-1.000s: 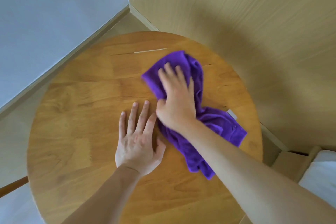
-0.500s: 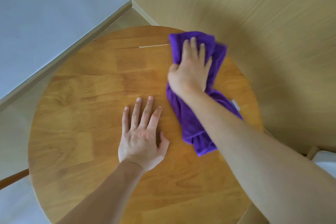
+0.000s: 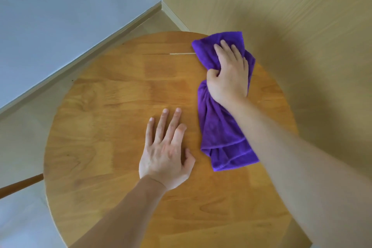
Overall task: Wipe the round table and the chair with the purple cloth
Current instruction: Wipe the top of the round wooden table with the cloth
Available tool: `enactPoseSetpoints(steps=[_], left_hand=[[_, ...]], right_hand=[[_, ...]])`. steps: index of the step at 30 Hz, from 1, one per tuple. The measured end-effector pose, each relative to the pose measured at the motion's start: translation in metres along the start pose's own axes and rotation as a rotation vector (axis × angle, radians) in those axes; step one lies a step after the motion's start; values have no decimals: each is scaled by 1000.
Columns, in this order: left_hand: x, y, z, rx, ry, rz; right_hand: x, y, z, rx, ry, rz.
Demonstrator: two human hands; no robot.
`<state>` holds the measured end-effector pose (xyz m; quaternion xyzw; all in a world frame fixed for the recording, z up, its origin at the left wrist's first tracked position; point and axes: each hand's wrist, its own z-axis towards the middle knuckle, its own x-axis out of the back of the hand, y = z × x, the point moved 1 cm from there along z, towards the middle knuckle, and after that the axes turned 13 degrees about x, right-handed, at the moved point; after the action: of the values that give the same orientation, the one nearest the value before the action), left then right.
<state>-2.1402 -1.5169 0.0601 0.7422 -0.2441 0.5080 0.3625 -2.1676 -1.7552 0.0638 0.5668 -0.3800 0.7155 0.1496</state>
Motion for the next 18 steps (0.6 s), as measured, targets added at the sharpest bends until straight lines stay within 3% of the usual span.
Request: enactPoseSetpoints(steps=[2,4,9,11,15,18], left_hand=[[1,1,0,6,7,6],[2,1,0,12,23,-1],[2,1,-1,144,116,-45],[2,2,-2,232,133,-51],[2,3,-1,506,166,-70],[1,5,0,675,194,-122]], right_hand=[[-8,-29,-11,-125,-3,13],[-13,-48,-38,-55,-77,13],[16,3,-61,649,-400,-49],[28,36,-30,754,-424,-102],[19,38,18,275,-140,-2],[3,-9,14,9,-96,-10]])
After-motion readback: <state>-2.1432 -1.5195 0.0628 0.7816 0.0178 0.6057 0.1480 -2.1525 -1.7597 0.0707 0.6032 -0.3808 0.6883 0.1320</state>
